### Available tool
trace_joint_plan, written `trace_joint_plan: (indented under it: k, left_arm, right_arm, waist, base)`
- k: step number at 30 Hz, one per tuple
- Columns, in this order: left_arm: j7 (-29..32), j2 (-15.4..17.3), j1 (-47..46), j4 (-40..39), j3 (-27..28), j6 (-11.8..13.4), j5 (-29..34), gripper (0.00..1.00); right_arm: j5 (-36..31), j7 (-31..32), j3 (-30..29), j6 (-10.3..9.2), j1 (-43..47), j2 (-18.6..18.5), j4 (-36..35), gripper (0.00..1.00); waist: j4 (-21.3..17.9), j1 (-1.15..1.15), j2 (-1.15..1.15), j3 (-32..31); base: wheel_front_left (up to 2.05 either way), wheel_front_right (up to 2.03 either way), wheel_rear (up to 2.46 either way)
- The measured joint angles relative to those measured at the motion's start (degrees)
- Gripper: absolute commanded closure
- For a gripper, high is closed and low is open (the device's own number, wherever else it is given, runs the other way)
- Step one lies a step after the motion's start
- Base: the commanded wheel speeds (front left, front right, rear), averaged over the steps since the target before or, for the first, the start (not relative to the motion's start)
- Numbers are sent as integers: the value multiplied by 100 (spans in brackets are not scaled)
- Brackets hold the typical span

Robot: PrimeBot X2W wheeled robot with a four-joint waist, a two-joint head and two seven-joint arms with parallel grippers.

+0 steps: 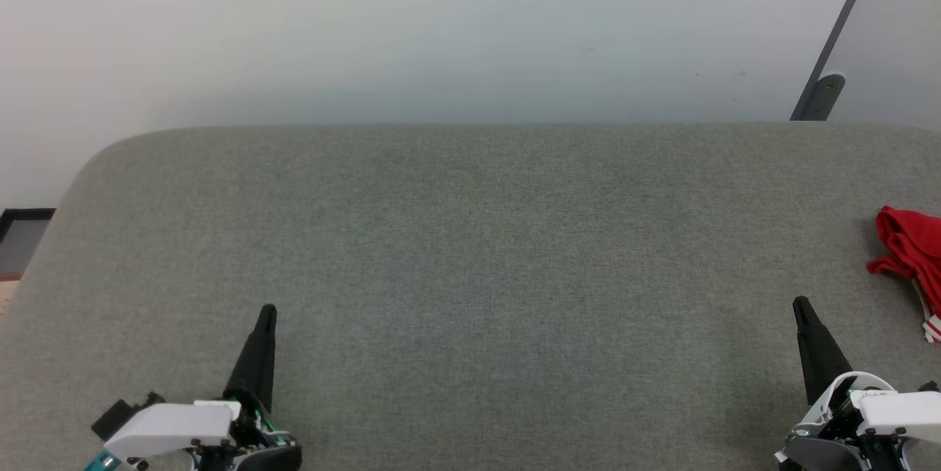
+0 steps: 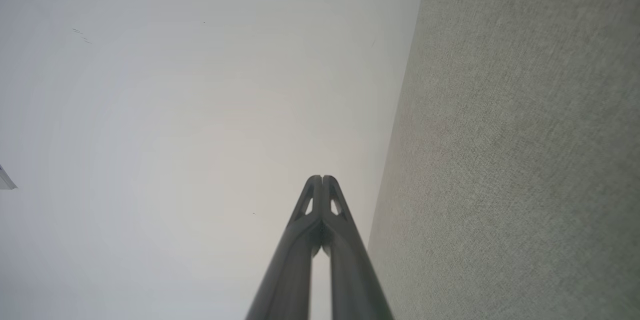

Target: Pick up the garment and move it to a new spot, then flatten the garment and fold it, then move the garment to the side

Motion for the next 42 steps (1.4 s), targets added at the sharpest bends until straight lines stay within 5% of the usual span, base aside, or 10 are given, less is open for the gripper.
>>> trace_joint_plan:
  k: [42]
  left_arm:
    - [14, -7, -1, 0, 11, 0, 9, 100]
  right_arm:
    - [0, 0, 0, 0, 0, 1, 0, 100]
  waist:
    - [0, 0, 0, 0]
  base:
    - [0, 0, 0]
